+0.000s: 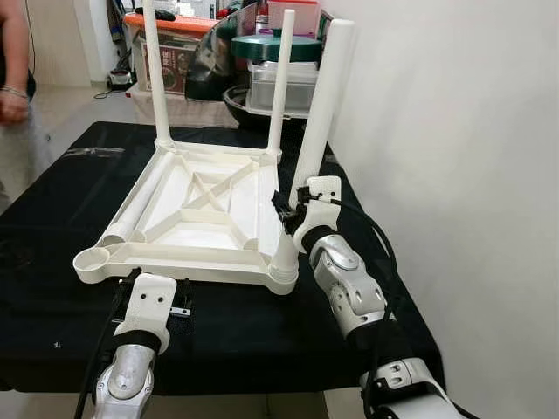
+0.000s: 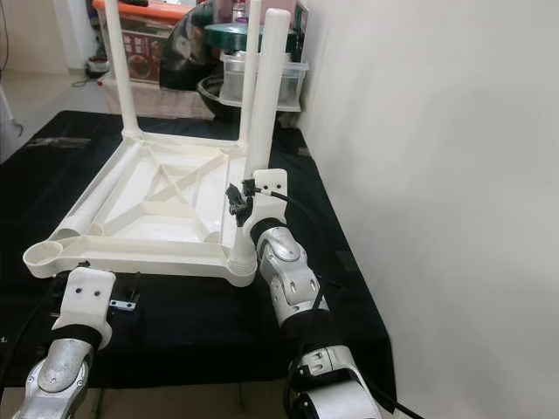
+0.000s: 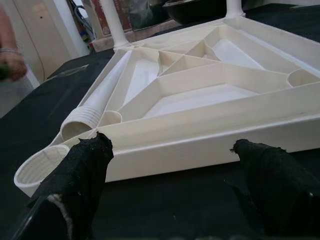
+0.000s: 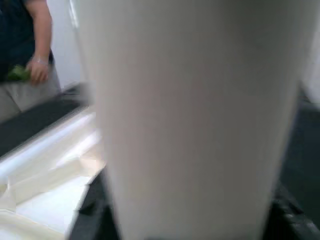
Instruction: Building children table
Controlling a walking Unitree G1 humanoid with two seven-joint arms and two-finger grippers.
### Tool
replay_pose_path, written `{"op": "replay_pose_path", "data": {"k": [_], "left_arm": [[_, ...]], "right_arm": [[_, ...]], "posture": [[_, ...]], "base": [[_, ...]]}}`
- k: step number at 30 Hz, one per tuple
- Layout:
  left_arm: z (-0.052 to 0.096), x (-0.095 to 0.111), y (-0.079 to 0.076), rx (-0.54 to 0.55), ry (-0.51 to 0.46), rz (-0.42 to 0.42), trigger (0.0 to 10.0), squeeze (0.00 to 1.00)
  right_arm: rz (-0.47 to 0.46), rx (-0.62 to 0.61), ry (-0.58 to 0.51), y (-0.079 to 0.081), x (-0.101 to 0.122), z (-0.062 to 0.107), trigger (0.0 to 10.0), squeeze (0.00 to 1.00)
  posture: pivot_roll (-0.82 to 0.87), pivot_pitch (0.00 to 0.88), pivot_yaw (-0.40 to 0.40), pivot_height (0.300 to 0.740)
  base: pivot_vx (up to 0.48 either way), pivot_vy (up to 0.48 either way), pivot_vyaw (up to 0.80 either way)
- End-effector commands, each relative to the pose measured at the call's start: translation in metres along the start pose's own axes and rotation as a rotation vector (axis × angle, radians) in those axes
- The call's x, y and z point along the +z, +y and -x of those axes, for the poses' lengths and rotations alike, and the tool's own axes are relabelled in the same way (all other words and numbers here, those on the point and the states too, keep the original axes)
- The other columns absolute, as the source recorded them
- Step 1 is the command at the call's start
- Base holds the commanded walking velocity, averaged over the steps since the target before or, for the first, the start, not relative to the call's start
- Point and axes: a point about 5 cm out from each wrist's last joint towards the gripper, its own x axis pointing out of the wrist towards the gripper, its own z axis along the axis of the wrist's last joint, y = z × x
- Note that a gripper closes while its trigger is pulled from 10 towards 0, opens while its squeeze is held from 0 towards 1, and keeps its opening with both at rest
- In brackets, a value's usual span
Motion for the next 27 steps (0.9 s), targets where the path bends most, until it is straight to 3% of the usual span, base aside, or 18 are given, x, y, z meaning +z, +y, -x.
{"op": "replay_pose_path", "data": {"k": [1, 3, 4, 10, 11, 16, 23, 24, 25, 26, 27], "left_arm": [[-0.001, -0.003, 0.001, -0.006, 0.015, -0.013, 10.0, 0.0], [-0.001, -0.003, 0.001, -0.007, 0.015, -0.013, 10.0, 0.0], [-0.002, -0.003, 0.0, -0.008, 0.014, -0.013, 10.0, 0.0], [-0.004, -0.002, -0.002, -0.016, 0.008, -0.014, 10.0, 0.0], [-0.005, -0.001, -0.002, -0.018, 0.005, -0.015, 10.0, 0.0], [-0.006, -0.001, -0.003, -0.022, 0.001, -0.016, 10.0, 0.0], [-0.007, -0.001, -0.006, -0.031, -0.002, -0.015, 10.0, 0.0], [-0.008, 0.0, -0.009, -0.039, -0.005, -0.013, 10.0, 0.0], [-0.008, 0.0, -0.009, -0.039, -0.005, -0.013, 10.0, 0.0], [-0.009, 0.0, -0.011, -0.046, -0.009, -0.01, 10.0, 0.0], [-0.009, 0.0, -0.011, -0.046, -0.009, -0.01, 10.0, 0.0]], "right_arm": [[-0.032, -0.053, 0.075, -0.014, -0.018, 0.005, 10.0, 0.65], [-0.035, -0.047, 0.066, -0.013, -0.016, 0.005, 10.0, 0.65], [-0.042, -0.041, 0.042, -0.013, -0.009, 0.006, 10.0, 1.0], [-0.042, 0.02, -0.082, -0.016, 0.03, 0.005, 10.0, 1.0], [-0.016, 0.046, -0.121, -0.021, 0.045, 0.004, 10.0, 1.0], [0.026, 0.067, -0.14, -0.03, 0.057, 0.003, 10.0, 1.0], [0.106, 0.186, -0.147, -0.034, 0.075, 0.002, 10.0, 1.0], [0.147, 0.27, -0.133, -0.035, 0.081, 0.001, 10.0, 0.0], [0.147, 0.27, -0.133, -0.035, 0.081, 0.001, 10.0, 0.0], [0.164, 0.397, -0.116, -0.038, 0.087, 0.0, 10.0, 0.0], [0.164, 0.397, -0.116, -0.038, 0.087, 0.0, 10.0, 0.0]], "posture": [[0.06, 0.0, -0.081, 0.74], [0.05, 0.0, -0.08, 0.74], [0.05, 0.0, -0.078, 0.74], [0.04, 0.0, -0.07, 0.74], [0.03, 0.0, -0.069, 0.74], [0.02, 0.0, -0.069, 0.74], [0.01, 0.0, -0.069, 0.74], [0.01, 0.0, -0.071, 0.74], [0.01, 0.0, -0.071, 0.74], [0.0, 0.0, -0.071, 0.74], [0.0, 0.0, -0.071, 0.74]], "base": [[0.0, 0.0, 0.0], [0.0, 0.0, 0.0], [0.0, 0.0, 0.0], [0.0, 0.0, 0.0], [0.0, 0.0, 0.0], [0.0, 0.0, 0.0], [0.0, 0.0, 0.0], [0.0, 0.0, 0.0], [0.0, 0.0, 0.0], [0.0, 0.0, 0.0], [0.0, 0.0, 0.0]]}}
